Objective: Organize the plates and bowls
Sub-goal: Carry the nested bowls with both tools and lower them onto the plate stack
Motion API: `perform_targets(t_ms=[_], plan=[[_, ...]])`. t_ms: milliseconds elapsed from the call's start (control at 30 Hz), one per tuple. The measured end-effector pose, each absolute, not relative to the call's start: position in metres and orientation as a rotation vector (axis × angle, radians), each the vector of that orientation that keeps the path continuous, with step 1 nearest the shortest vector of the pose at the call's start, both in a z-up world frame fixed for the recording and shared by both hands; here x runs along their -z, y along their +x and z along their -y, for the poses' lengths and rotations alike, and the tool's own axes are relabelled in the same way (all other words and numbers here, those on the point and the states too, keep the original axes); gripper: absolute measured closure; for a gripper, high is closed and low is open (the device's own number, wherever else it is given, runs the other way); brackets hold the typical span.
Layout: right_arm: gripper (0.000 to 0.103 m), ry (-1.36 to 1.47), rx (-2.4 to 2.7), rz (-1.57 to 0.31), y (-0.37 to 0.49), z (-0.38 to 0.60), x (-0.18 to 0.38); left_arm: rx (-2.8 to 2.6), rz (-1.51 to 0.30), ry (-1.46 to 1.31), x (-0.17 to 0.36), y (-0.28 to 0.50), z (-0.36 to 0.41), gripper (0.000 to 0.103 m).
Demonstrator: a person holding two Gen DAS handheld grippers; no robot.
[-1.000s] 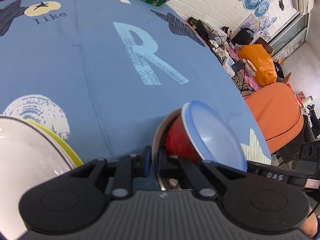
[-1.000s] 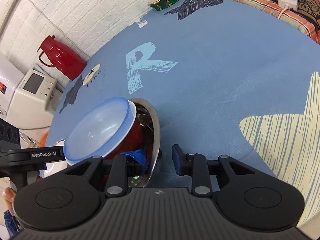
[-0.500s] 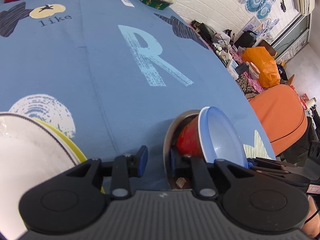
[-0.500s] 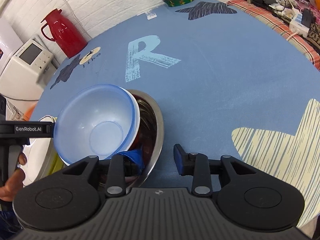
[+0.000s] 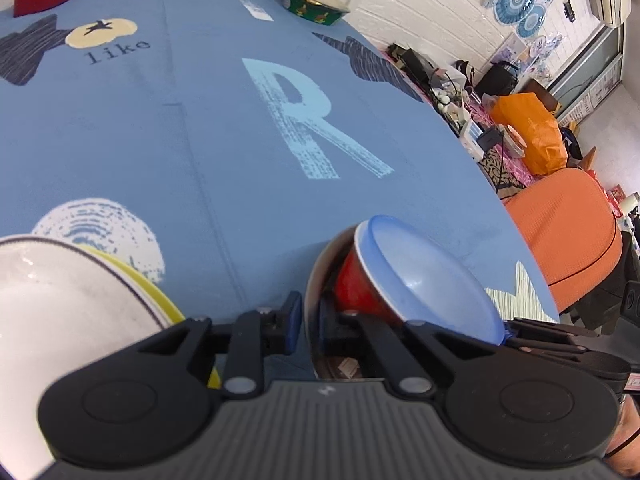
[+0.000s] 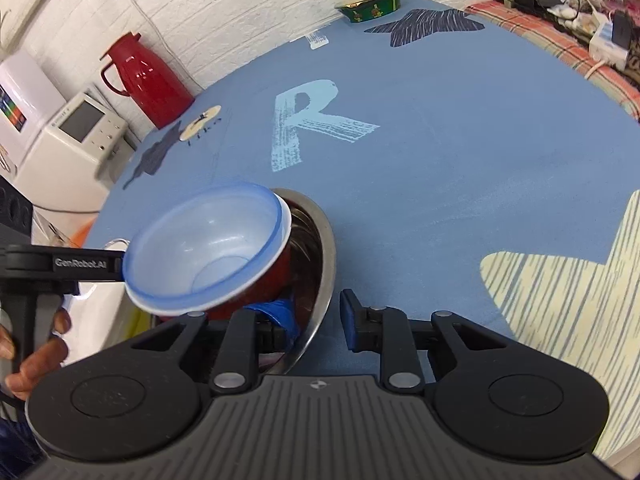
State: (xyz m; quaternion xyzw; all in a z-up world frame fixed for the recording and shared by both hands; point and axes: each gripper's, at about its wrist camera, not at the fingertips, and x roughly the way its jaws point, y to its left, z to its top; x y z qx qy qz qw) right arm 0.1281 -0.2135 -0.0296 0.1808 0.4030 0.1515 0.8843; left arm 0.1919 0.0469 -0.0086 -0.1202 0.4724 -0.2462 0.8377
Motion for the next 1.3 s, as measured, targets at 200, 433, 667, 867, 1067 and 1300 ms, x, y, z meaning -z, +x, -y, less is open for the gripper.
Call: perform_targets(t_ms=[200, 433, 667, 867, 1067, 1300], plan=[[0.096, 0.331, -0.307, -0.829, 0.131, 0.204, 0.030, 0.503, -0.986, -0.223, 0.005, 0.189, -0.046, 0.103], [0.096, 0.327, -0.317, -0.805, 0.131, 0.201, 0.019, 0.490, -0.972, -0.210, 0.004, 0.193, -0.049, 0.103], [0.096, 0.362, -0.320, -0.804, 0.134, 0.195, 0.022, 0.464, -0.928, -0.191, -0.011, 0.191, -0.057, 0.103], [0.096, 0.352, -0.345, -0.779, 0.139, 0.184, 0.007, 0.429, -0.896, -0.205, -0.028, 0.187, -0.077, 0.103], [0.096, 0.311, -0.409, -0.752, 0.145, 0.154, -0.012, 0.334, -0.849, -0.221, -0.049, 0.168, -0.123, 0.103], [0.096, 0.224, -0.544, -0.746, 0.154, 0.091, -0.027, 0.188, -0.824, -0.250, -0.056, 0.138, -0.186, 0.103]])
